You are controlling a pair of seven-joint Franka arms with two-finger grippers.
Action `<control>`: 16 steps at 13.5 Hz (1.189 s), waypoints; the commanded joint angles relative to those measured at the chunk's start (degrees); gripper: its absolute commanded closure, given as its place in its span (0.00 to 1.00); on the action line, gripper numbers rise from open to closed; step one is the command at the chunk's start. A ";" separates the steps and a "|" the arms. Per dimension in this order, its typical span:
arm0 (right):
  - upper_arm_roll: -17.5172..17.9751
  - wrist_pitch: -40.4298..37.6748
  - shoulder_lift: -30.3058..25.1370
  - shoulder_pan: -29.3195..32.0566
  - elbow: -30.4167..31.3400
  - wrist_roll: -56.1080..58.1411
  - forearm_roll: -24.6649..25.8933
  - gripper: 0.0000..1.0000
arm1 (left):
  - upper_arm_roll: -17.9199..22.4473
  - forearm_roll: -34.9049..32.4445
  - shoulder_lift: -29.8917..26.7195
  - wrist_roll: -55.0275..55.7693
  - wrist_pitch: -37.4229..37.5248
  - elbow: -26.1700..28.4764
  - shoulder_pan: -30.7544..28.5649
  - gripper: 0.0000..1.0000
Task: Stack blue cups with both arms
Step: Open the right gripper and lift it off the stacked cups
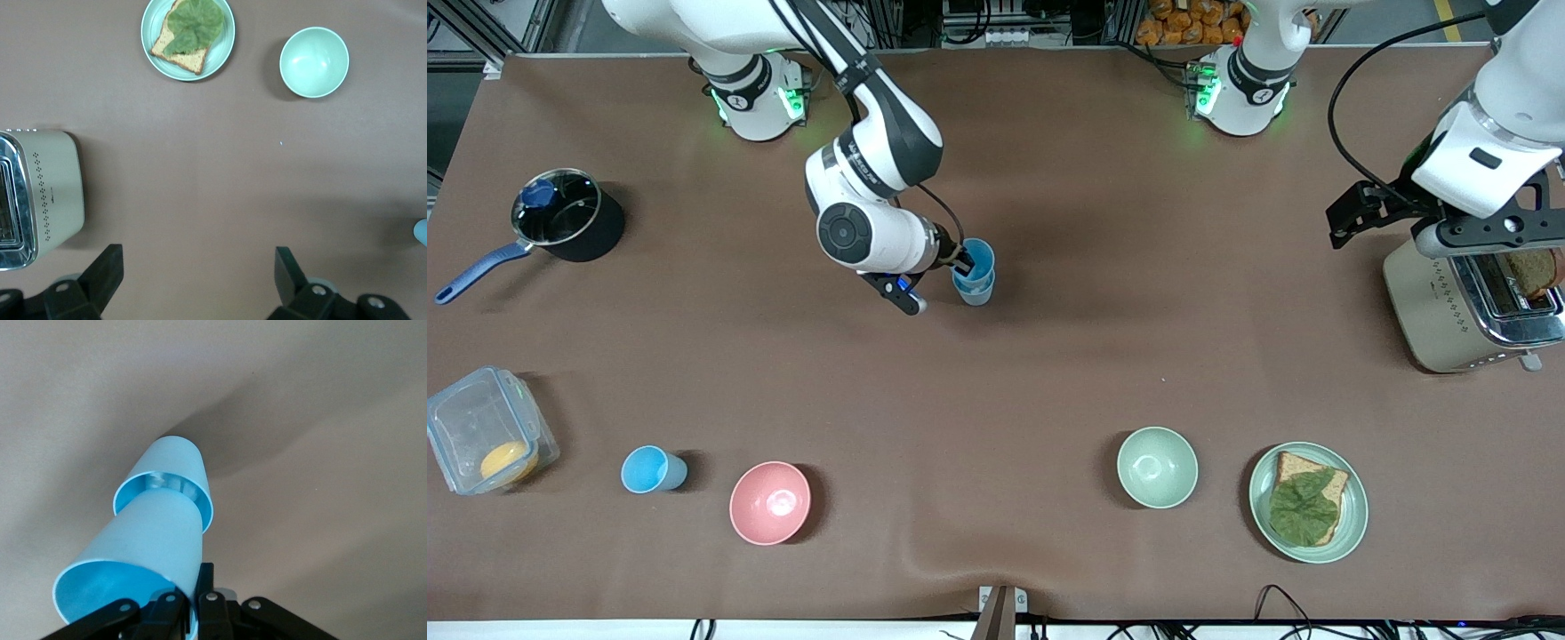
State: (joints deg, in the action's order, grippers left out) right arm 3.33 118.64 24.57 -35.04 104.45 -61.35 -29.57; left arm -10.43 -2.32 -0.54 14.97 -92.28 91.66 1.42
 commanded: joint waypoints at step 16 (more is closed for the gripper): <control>-2.02 -23.25 -7.68 15.33 -10.23 20.52 19.62 0.00 | -0.38 2.14 -2.01 4.37 2.90 -0.96 -2.48 0.00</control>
State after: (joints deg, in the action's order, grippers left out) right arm 0.51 99.25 20.77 -24.46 93.75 -47.90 -13.00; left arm -10.79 -2.01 -1.56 19.45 -90.32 91.25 0.08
